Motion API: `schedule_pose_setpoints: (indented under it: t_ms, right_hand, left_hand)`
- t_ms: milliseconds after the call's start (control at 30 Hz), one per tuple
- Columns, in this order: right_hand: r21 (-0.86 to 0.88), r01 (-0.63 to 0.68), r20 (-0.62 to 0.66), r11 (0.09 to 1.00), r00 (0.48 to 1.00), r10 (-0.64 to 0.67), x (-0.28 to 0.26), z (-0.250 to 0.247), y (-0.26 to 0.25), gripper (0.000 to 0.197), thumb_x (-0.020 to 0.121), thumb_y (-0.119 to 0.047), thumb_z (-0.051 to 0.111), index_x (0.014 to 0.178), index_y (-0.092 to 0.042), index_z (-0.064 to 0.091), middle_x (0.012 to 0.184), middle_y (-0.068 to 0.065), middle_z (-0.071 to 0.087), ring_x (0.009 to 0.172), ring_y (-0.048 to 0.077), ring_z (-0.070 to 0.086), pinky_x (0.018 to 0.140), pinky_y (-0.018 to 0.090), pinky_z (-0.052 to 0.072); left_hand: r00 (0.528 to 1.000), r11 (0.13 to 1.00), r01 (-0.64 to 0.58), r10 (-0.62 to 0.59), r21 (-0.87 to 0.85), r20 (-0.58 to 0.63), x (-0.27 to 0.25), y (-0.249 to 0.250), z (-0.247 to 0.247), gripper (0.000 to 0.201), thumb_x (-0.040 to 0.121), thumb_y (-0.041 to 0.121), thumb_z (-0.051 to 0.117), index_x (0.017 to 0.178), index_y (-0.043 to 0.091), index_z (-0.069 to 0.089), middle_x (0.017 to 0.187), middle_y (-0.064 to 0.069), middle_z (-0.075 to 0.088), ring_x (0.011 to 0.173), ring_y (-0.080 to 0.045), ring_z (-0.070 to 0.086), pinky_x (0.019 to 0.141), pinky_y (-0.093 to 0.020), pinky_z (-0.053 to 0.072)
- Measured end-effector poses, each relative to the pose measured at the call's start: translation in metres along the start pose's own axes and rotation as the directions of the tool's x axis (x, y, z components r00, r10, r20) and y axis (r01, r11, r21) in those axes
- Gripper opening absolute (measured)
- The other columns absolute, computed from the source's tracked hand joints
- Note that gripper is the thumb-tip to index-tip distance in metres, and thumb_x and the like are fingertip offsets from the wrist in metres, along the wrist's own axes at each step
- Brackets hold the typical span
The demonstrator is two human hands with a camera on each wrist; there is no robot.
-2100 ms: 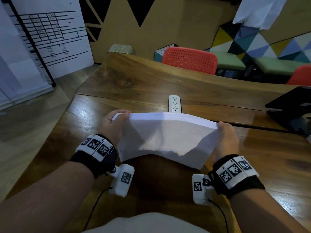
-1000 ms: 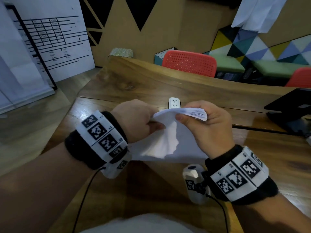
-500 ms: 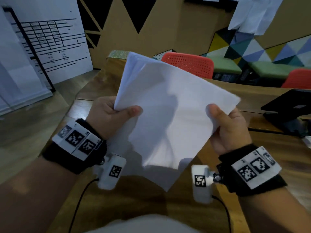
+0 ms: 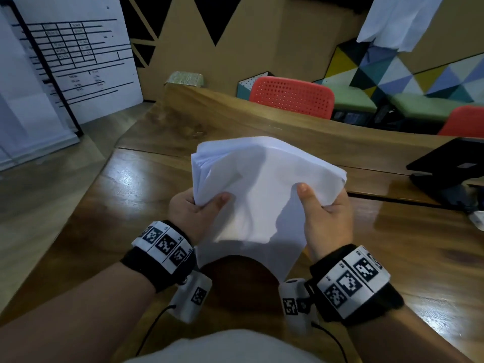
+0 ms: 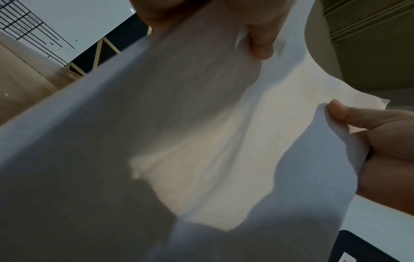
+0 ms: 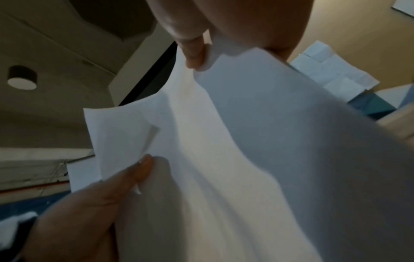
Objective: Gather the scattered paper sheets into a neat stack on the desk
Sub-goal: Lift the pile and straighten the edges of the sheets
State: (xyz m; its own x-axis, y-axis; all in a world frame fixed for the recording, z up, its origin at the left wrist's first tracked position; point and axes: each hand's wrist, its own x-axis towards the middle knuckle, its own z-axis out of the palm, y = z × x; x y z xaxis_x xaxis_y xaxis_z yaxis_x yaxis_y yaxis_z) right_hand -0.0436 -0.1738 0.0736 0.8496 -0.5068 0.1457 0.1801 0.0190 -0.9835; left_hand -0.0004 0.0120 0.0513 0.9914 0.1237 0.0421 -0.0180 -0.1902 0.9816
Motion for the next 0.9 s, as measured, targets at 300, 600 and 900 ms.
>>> schedule_pose_setpoints:
  t_ms: [300, 600, 900]
  right_hand:
    - [0.036, 0.125, 0.028, 0.992, 0.992, -0.126, 0.000, -0.008, -0.008, 0.037, 0.080, -0.008, 0.068, 0.100, -0.034, 0.052, 0.096, -0.009, 0.063, 0.081, -0.002, 0.066, 0.066, 0.015, 0.052]
    - [-0.115, 0.337, 0.079, 0.935, 0.941, -0.330, 0.000, -0.014, -0.020, 0.030, 0.087, -0.009, 0.061, 0.097, -0.036, 0.052, 0.084, -0.032, 0.061, 0.065, -0.005, 0.058, 0.055, 0.014, 0.049]
    - [-0.158, 0.330, 0.067, 0.931, 0.944, -0.323, -0.006, -0.014, -0.026, 0.029, 0.088, -0.013, 0.060, 0.083, -0.042, 0.055, 0.069, -0.026, 0.062, 0.051, 0.020, 0.045, 0.043, 0.033, 0.041]
  left_hand:
    - [0.966, 0.951, -0.233, 0.250, -0.203, 0.062, 0.003, 0.020, -0.015, 0.052, 0.059, 0.019, 0.084, 0.096, 0.035, 0.052, 0.080, 0.012, 0.066, 0.066, 0.004, 0.065, 0.052, -0.008, 0.050]
    - [0.863, 0.857, -0.485, 0.501, -0.176, 0.062, 0.016, 0.041, -0.020, 0.038, 0.067, 0.032, 0.068, 0.101, 0.032, 0.052, 0.082, 0.025, 0.068, 0.071, 0.008, 0.064, 0.057, -0.008, 0.049]
    - [0.932, 0.929, -0.363, 0.360, -0.079, -0.050, 0.010, 0.025, -0.007, 0.016, 0.073, 0.028, 0.070, 0.073, 0.035, 0.056, 0.068, 0.025, 0.066, 0.066, 0.006, 0.061, 0.058, -0.014, 0.051]
